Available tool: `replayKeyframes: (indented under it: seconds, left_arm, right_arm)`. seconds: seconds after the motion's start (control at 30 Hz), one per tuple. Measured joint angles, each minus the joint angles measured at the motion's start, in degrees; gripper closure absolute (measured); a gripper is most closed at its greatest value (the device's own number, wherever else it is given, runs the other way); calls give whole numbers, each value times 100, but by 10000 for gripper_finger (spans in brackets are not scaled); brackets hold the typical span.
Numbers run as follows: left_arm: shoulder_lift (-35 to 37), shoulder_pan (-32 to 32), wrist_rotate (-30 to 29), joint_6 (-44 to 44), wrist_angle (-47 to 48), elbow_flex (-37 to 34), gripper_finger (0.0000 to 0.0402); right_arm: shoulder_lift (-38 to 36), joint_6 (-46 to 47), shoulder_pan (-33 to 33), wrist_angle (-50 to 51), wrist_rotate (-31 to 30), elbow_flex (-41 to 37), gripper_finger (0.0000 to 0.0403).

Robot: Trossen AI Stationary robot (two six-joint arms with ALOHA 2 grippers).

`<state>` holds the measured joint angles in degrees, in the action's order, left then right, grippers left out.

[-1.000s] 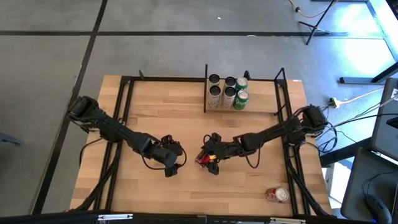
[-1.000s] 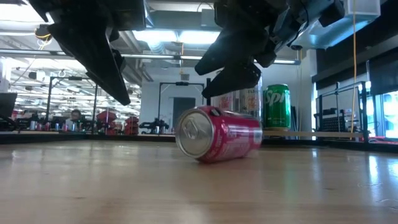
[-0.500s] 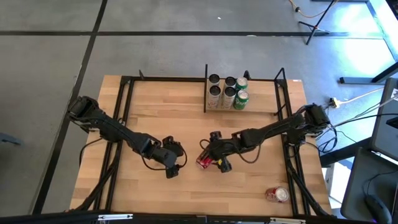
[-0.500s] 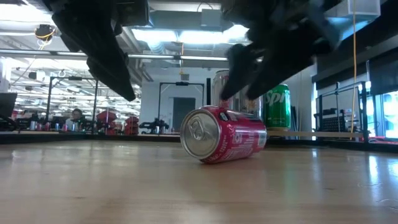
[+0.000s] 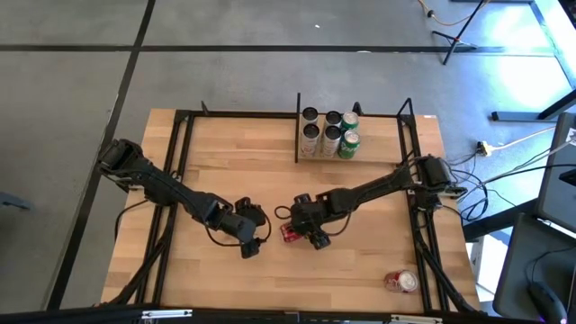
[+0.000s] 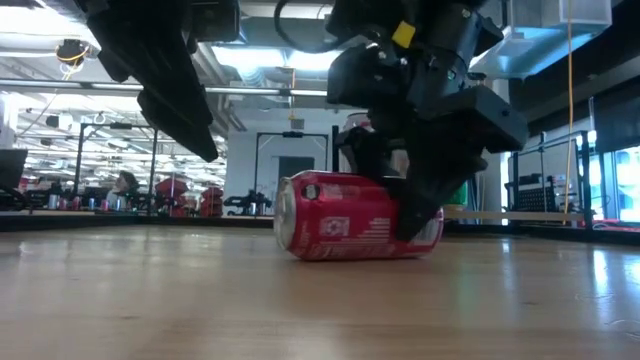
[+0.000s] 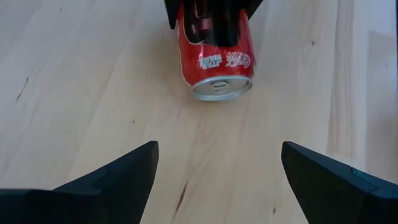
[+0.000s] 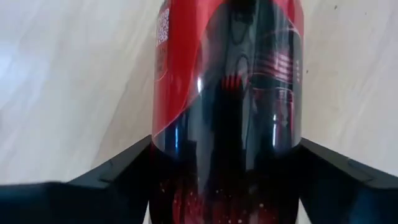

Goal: Place canned beverage on shelf
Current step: Put the top red-white soda can on the shelf

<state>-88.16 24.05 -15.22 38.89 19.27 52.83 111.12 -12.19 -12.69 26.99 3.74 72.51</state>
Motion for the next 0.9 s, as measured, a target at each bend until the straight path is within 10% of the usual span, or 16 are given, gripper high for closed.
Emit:
replayKeyframes:
  seconds: [0.37, 0.9]
  left_arm:
    - [224, -3, 273, -28, 81, 187, 66]
    - [1141, -13, 186, 55, 277, 222, 66]
  right_arm:
    - [-455, 1144, -167, -520, -123, -31, 126]
    - [-702, 2601, -714, -5976, -2398, -2266, 126]
